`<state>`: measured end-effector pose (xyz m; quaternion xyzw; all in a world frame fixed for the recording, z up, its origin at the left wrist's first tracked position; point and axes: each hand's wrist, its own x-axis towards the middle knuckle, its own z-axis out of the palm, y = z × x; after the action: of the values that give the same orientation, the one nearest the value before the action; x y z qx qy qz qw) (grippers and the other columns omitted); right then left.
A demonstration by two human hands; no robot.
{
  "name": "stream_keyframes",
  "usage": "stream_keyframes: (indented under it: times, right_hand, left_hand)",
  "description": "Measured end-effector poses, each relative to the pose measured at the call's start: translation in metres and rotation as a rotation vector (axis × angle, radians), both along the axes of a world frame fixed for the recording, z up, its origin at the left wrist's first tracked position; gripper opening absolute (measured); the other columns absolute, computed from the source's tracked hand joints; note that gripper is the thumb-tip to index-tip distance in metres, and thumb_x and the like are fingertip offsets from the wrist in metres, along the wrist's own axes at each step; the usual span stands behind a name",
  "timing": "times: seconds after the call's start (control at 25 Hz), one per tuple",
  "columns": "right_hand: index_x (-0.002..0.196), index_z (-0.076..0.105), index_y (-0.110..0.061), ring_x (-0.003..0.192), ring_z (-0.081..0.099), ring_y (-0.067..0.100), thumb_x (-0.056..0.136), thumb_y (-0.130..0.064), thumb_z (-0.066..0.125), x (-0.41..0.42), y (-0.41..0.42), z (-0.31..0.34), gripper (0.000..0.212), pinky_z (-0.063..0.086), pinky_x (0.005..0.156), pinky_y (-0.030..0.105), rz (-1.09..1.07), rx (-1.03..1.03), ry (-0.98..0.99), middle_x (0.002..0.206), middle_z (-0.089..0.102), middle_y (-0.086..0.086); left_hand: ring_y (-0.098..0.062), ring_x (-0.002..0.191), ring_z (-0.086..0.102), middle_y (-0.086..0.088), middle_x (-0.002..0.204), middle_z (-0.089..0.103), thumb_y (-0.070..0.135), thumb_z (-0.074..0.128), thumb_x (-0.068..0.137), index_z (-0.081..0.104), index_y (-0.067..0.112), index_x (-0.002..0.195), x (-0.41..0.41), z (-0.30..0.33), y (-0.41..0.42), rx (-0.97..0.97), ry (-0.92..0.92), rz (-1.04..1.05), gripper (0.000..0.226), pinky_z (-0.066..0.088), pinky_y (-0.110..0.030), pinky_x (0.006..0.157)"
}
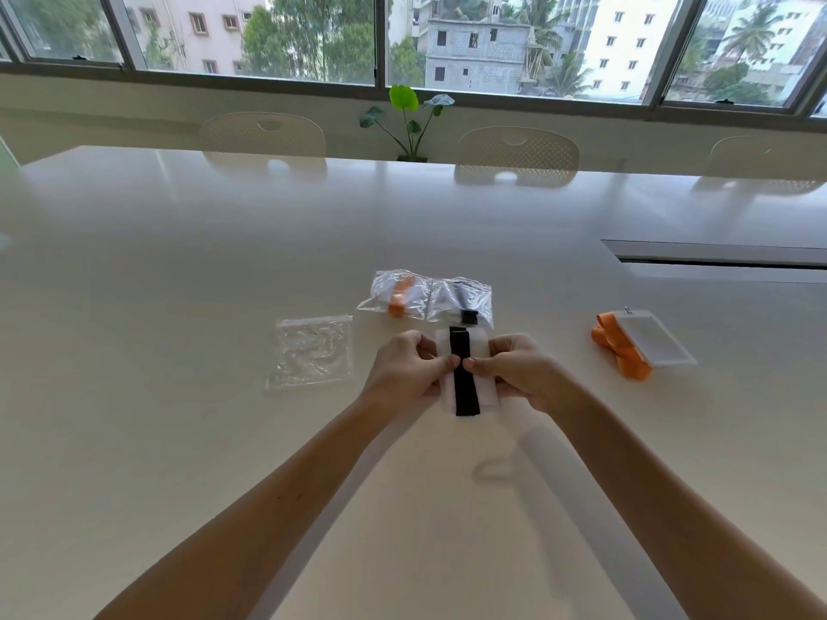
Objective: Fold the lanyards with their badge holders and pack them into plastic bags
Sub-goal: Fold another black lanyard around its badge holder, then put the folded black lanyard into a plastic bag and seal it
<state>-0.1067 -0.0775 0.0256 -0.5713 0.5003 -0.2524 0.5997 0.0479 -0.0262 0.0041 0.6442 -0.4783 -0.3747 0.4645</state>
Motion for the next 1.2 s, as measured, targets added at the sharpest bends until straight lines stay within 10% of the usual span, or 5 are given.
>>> stream_keyframes:
  times: [0.16, 0.32, 0.76, 1.0, 1.2]
  right_hand:
    - [0.077, 0.059, -0.005, 0.064, 0.061, 0.017, 0.081, -0.008, 0.071, -0.003, -0.005, -0.007, 0.013, 0.055, 0.054, 0.023, -0.034, -0.096, 0.208, 0.075, 0.061, 0.009]
    - [0.103, 0.060, -0.008, 0.094, 0.060, 0.026, 0.074, -0.036, 0.075, -0.008, -0.009, -0.010, 0.043, 0.048, 0.076, 0.032, -0.002, -0.460, 0.676, 0.100, 0.063, 0.008]
    - [0.117, 0.045, -0.006, 0.107, 0.053, 0.031, 0.074, -0.045, 0.074, -0.005, -0.028, 0.024, 0.064, 0.045, 0.093, 0.043, -0.151, -0.457, 0.507, 0.117, 0.054, 0.015]
    - [0.094, 0.063, -0.015, 0.089, 0.056, 0.018, 0.082, -0.029, 0.067, 0.076, -0.011, 0.044, 0.019, 0.027, 0.067, 0.021, -0.068, -0.823, 0.369, 0.095, 0.063, 0.003]
    - [0.093, 0.069, -0.011, 0.088, 0.062, 0.024, 0.084, -0.019, 0.066, 0.139, 0.010, 0.012, 0.013, 0.043, 0.075, 0.027, 0.209, -0.823, 0.354, 0.097, 0.065, 0.009]
  left_hand:
    - [-0.019, 0.058, 0.069, -0.009, 0.073, 0.069, 0.032, 0.078, 0.076, 0.060, 0.005, 0.083, -0.007, -0.001, -0.006, 0.046, -0.187, 0.029, 0.033, 0.059, -0.034, 0.057]
    - [-0.017, 0.047, 0.064, -0.012, 0.059, 0.066, 0.033, 0.073, 0.079, 0.058, 0.007, 0.067, -0.006, 0.001, -0.013, 0.169, -0.190, -0.056, 0.032, 0.054, -0.026, 0.047]
    - [-0.002, 0.033, 0.048, 0.003, 0.056, 0.061, 0.037, 0.063, 0.087, 0.062, 0.009, 0.088, 0.035, 0.025, -0.007, -0.014, -0.319, 0.156, 0.028, 0.036, -0.013, 0.037]
    - [-0.031, 0.095, 0.061, -0.011, 0.099, 0.067, 0.024, 0.062, 0.083, 0.062, 0.011, 0.101, 0.115, 0.038, 0.003, -0.006, -0.597, 0.460, 0.022, 0.049, -0.036, 0.086]
    - [-0.036, 0.115, 0.050, -0.019, 0.126, 0.046, 0.035, 0.066, 0.083, 0.057, 0.012, 0.124, 0.167, 0.020, 0.008, 0.264, -0.732, 0.262, 0.048, 0.038, -0.040, 0.104]
